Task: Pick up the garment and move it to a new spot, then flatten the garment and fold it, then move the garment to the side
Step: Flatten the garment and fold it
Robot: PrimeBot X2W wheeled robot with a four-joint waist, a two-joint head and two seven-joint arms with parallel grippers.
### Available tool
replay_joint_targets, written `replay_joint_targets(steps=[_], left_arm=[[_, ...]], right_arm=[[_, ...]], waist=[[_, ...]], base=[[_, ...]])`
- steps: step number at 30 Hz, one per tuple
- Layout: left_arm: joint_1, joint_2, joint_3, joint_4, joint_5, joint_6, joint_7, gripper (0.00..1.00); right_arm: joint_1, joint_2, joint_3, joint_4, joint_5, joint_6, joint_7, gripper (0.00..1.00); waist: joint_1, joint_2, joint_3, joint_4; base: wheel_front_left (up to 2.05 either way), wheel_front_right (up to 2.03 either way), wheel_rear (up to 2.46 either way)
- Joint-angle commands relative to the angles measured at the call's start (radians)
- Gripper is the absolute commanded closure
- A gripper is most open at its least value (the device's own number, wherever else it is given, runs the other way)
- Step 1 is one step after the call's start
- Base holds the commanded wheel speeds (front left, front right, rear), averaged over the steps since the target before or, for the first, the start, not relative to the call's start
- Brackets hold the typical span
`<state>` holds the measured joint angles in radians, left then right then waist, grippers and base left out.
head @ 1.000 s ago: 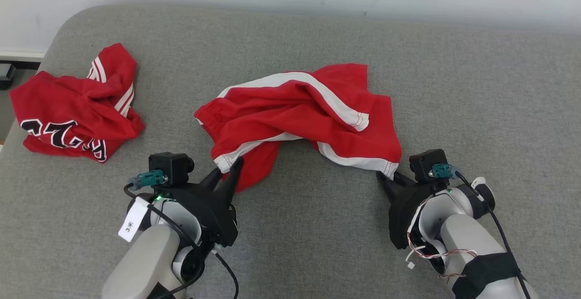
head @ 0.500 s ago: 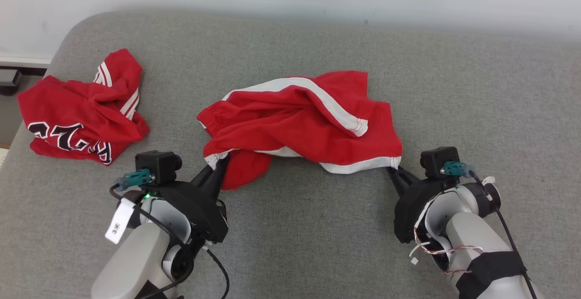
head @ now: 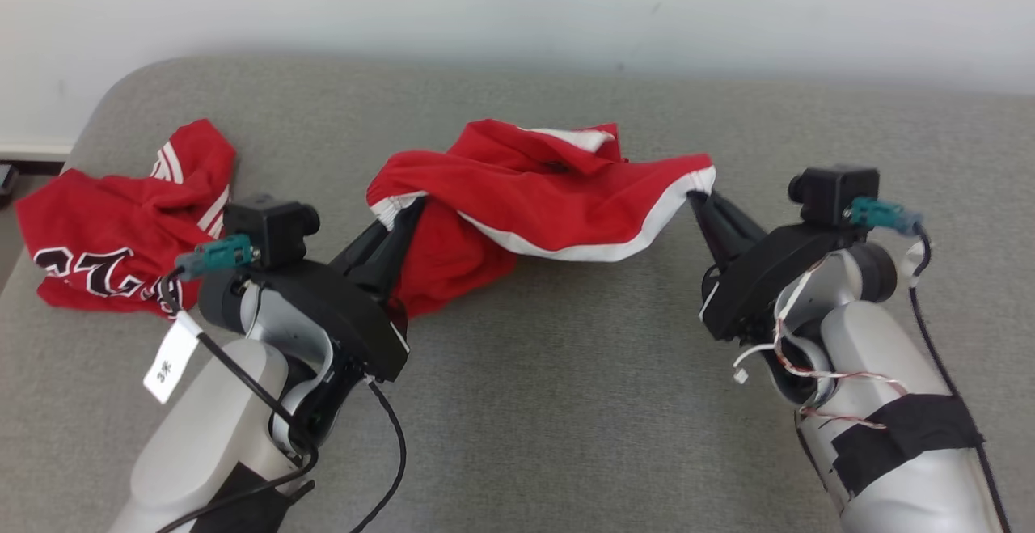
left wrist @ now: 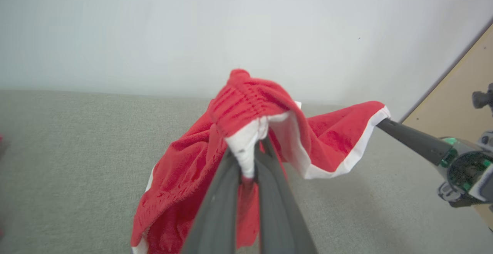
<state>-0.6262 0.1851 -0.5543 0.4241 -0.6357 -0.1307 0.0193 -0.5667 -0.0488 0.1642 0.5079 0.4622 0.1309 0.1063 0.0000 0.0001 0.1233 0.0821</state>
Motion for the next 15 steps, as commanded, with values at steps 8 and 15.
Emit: replay_joint_targets(steps=[8,15], left_arm=[[-0.069,0.059,-0.021,-0.122,0.02,0.01,0.117,1.0],[-0.089,0.081,-0.019,-0.165,-0.014,0.01,0.178,1.0]], right_arm=[[-0.039,-0.018,-0.082,-0.186,0.067,0.0,0.102,1.0],[-0.086,-0.037,-0.134,-0.264,0.07,0.0,0.17,1.0]], waist=[[0.0,-0.0001,-0.03,-0.069],[0.0,-0.0001,-0.029,-0.109]], base=[[0.0,0.0,0.0],[0.0,0.0,0.0]])
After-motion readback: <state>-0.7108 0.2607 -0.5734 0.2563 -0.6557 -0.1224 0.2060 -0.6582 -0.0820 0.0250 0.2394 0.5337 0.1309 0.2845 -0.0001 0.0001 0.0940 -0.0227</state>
